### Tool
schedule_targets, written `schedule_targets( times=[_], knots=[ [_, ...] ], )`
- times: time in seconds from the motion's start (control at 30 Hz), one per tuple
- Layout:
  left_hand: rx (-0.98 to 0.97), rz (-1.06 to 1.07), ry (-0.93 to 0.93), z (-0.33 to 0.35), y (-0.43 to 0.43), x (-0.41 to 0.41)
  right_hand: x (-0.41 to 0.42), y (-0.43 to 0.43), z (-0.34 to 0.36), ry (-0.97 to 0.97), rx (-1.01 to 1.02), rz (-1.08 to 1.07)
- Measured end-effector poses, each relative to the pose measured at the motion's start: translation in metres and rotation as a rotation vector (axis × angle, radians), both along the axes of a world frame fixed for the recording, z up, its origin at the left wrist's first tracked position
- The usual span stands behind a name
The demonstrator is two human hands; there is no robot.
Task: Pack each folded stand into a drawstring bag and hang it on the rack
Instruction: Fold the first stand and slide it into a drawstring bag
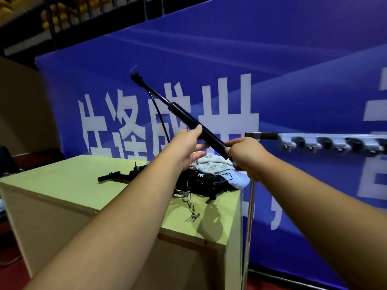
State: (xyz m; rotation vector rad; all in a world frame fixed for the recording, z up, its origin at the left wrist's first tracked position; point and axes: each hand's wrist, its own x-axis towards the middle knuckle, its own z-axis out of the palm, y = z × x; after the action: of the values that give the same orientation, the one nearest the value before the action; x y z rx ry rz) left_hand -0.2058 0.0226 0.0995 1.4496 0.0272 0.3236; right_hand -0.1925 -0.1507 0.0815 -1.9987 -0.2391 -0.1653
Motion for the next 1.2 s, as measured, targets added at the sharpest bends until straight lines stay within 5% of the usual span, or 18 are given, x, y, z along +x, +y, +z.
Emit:
schedule_targets(
  times=[0.17, 0.4, 0.5, 0.7, 1.2],
  knots=[
    [0.123, 0.017, -0.105, 0.027, -0.015, -0.024, -0.029, -0.034, 0.004, 0.033, 0.186, 0.145],
    [0.351, 0.010, -0.207, 0.037, -0.044, -0.057, -0.062, -0.070, 0.014, 0.090, 0.042, 0.284],
    [0.460, 0.019, -0.255, 0.038, -0.061, -0.069, -0.070, -0.070, 0.018, -0.010, -0.061, 0.222],
    [0.590, -0.002, -0.258, 0.031, -0.092, -0.090, -0.083, -0.066, 0.012, -0.100, 0.132, 0.140],
    [0.645, 0.068, -0.226, 0.000, -0.104, -0.093, -0.097, -0.133, -0.118, 0.137, 0.416, -0.049]
  ],
)
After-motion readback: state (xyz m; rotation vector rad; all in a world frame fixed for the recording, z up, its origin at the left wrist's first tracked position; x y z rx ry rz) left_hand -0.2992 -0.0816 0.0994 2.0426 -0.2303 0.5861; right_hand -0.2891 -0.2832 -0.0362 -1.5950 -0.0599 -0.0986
